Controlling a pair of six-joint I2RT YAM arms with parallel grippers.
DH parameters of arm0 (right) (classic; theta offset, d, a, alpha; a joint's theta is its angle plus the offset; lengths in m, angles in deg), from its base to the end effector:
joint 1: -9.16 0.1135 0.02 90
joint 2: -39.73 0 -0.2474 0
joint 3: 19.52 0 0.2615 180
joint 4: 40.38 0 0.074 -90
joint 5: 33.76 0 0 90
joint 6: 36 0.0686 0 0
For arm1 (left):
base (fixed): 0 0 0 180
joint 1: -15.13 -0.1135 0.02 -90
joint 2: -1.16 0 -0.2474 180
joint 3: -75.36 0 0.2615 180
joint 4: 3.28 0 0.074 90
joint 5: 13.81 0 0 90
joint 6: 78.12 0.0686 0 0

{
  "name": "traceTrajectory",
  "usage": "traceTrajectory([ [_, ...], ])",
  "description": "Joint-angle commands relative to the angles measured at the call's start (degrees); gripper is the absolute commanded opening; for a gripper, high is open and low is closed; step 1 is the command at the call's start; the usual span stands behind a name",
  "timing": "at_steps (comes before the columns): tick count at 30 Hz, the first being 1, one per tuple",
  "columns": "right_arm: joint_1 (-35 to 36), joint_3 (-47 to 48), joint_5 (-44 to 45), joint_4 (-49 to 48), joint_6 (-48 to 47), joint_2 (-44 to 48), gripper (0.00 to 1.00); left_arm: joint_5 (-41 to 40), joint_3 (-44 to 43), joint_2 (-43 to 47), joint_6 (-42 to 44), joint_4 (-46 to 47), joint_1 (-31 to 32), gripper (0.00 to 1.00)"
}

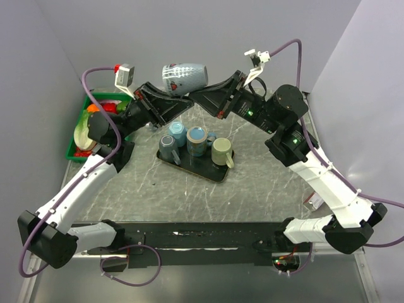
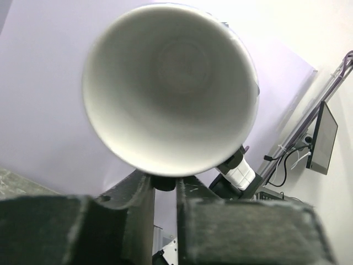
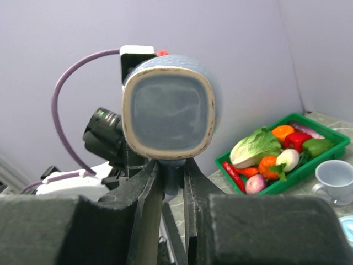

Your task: Turn the mug right side up

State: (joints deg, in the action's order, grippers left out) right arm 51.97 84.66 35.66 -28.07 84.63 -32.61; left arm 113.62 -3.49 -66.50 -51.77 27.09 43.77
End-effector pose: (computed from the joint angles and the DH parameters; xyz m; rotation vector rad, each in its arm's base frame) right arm 0.2018 0.2198 0.5334 -0.4794 1.2818 1.3149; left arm 0.2245 -0.1701 0.4783 0.3917 1.1073 -1.7242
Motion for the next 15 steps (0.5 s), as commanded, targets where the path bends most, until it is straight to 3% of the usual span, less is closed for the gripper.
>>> traceTrajectory([
  [1,0.0,-0.6,0.5,-3.6,-0.6,1.8,0.00,-2.9,-0.9,2.1,4.4,0.0,0.3,0.06],
  [2,0.0,-0.6,0.6,-3.5,-0.7,1.8,0.00,-3.2,-1.0,2.3,5.2,-0.6,0.3,0.01],
  [7,-0.1,-2.4,1.4,-3.9,-1.4,2.5,0.00,-5.9,-0.9,2.8,7.5,-3.5,0.2,0.01],
  [10,-0.2,-3.5,2.7,-4.1,-1.7,2.6,0.16,-7.4,-0.9,3.1,9.2,-5.5,0.3,0.01],
  [11,-0.2,-3.8,3.2,-4.1,-1.9,2.8,0.34,-8.3,-1.0,3.1,9.8,-5.8,0.3,0.01],
  [12,-0.3,-4.1,3.4,-4.1,-2.2,2.7,0.43,-9.1,-1.0,3.2,10.0,-6.7,0.3,0.01],
  [13,-0.3,-4.5,3.7,-4.1,-2.3,2.8,0.58,-10.0,-1.3,3.2,11.0,-7.6,0.3,0.01],
  [15,-0.3,-4.7,5.5,-3.1,-2.9,2.8,0.70,-12.6,-1.8,3.2,12.2,-10.8,0.3,0.01],
])
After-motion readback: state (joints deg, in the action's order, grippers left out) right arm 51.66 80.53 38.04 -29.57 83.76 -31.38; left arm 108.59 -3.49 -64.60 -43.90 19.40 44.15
